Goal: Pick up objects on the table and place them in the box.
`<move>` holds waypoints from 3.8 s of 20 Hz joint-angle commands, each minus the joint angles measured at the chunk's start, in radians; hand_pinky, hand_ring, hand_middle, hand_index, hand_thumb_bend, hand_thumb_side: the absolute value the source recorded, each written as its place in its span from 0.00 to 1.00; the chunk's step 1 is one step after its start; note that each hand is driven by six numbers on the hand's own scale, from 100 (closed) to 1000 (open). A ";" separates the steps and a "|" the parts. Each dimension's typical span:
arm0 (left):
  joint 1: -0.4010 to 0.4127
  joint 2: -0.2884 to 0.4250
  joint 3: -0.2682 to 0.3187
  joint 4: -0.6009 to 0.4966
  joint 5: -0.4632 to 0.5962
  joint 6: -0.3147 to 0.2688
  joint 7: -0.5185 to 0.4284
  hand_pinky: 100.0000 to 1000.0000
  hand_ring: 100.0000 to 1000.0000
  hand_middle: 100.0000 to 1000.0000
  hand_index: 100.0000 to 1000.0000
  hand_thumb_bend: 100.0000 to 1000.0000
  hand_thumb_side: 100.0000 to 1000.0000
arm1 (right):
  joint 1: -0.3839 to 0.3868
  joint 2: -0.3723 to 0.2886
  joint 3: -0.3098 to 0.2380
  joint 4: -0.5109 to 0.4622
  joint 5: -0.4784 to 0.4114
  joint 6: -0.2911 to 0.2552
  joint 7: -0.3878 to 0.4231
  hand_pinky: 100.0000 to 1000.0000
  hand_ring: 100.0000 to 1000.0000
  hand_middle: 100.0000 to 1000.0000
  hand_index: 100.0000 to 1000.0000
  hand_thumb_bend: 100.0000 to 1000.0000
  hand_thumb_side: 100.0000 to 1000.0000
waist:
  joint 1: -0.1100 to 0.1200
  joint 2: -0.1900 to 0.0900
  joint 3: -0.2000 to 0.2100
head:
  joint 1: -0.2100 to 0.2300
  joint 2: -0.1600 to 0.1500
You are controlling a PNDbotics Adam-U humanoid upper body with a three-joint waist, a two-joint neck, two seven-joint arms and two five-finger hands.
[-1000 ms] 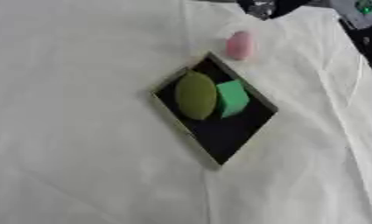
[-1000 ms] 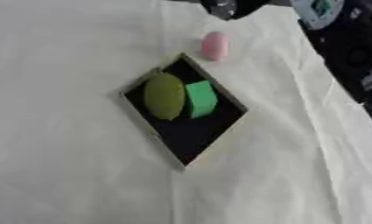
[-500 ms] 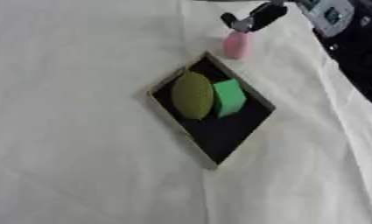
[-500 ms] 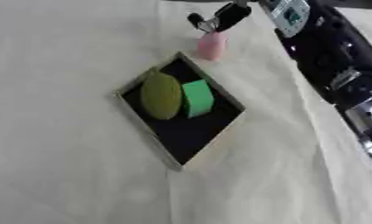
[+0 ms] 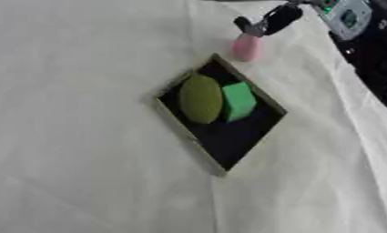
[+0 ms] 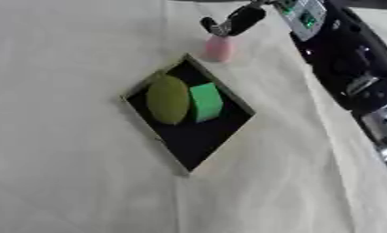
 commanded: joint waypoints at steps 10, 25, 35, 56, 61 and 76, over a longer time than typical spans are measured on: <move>-0.016 0.019 0.005 -0.010 0.000 0.003 -0.008 0.81 0.84 0.79 0.89 0.00 0.64 | 0.006 -0.044 -0.020 -0.017 0.011 -0.085 0.178 0.93 0.91 0.79 0.86 0.00 0.27 | 0.012 -0.019 -0.004 | 0.007 0.009; -0.021 0.021 0.001 -0.003 -0.001 -0.013 -0.010 0.81 0.84 0.79 0.89 0.00 0.64 | 0.041 -0.049 -0.027 0.020 0.084 -0.104 0.194 0.93 0.92 0.82 0.88 0.00 0.33 | 0.021 -0.009 -0.001 | 0.012 -0.022; -0.017 0.019 0.002 -0.006 0.003 -0.008 -0.021 0.81 0.84 0.79 0.88 0.00 0.64 | 0.047 -0.053 -0.043 0.037 0.181 -0.094 0.158 0.93 0.93 0.84 0.89 0.00 0.43 | 0.018 -0.003 0.000 | 0.013 -0.025; -0.017 0.018 0.005 0.000 0.019 -0.009 -0.054 0.81 0.85 0.79 0.86 0.00 0.64 | 0.042 -0.031 -0.059 0.107 0.423 -0.101 0.008 0.90 0.89 0.80 0.89 0.05 0.58 | 0.016 0.022 0.012 | 0.009 -0.037; -0.017 0.018 0.006 0.003 0.024 -0.010 -0.062 0.81 0.85 0.79 0.86 0.00 0.64 | 0.042 -0.024 -0.063 0.116 0.433 -0.096 -0.058 0.87 0.84 0.72 0.83 0.00 0.52 | 0.017 0.027 0.014 | 0.005 -0.037; -0.019 0.014 0.004 0.009 0.038 -0.006 -0.096 0.81 0.85 0.79 0.85 0.00 0.64 | 0.044 -0.012 -0.061 0.124 0.418 -0.043 -0.383 0.73 0.66 0.51 0.64 0.00 0.22 | 0.019 0.036 0.017 | -0.002 -0.042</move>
